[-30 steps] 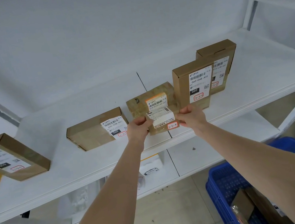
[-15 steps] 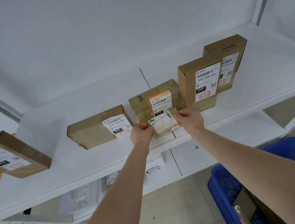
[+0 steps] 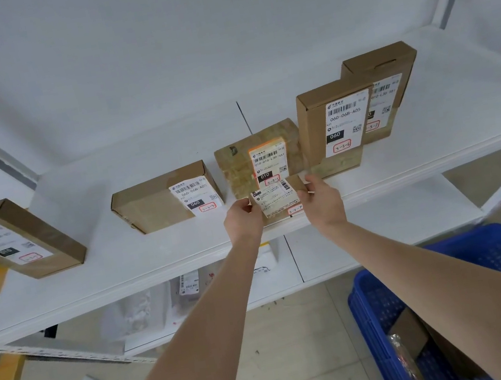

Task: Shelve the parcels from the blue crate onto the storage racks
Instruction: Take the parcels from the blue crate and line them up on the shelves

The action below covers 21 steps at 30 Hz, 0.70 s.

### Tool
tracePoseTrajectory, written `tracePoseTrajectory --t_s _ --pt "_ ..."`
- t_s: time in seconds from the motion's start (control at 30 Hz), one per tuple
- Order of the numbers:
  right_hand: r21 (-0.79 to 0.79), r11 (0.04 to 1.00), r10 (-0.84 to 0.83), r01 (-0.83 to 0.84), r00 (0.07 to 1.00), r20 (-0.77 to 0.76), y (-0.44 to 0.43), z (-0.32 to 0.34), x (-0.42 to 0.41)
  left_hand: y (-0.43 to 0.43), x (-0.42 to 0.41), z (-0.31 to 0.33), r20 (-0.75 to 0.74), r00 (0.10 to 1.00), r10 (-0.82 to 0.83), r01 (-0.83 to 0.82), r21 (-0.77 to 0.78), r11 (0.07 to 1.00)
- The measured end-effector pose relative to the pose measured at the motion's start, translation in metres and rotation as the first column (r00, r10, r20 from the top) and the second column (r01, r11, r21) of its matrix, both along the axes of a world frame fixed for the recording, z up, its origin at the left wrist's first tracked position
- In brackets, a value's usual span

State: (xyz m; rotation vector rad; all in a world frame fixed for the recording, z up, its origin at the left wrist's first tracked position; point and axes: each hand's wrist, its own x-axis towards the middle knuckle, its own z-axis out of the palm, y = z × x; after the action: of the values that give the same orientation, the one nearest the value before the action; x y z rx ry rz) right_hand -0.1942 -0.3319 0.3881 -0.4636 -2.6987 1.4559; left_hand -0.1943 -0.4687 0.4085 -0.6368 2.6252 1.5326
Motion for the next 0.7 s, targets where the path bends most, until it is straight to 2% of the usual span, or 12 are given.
tracePoseTrajectory --t_s 0.23,0.43,0.7 --pt "0.183 0.982 0.049 -0.045 0.999 -0.022 0.000 -0.006 0.007 0.003 0.003 0.003 0.029 1.000 0.011 -0.011 0.011 1.000" --pt "0.116 0.993 -0.006 0.001 0.999 0.045 -0.004 -0.009 0.000 -0.003 0.000 -0.002 0.051 0.998 -0.025 0.020 0.100 0.995" --pt "0.057 0.998 -0.029 0.024 0.995 0.092 -0.009 -0.006 -0.024 -0.009 -0.018 -0.005 0.108 0.994 0.007 -0.030 0.211 0.977"
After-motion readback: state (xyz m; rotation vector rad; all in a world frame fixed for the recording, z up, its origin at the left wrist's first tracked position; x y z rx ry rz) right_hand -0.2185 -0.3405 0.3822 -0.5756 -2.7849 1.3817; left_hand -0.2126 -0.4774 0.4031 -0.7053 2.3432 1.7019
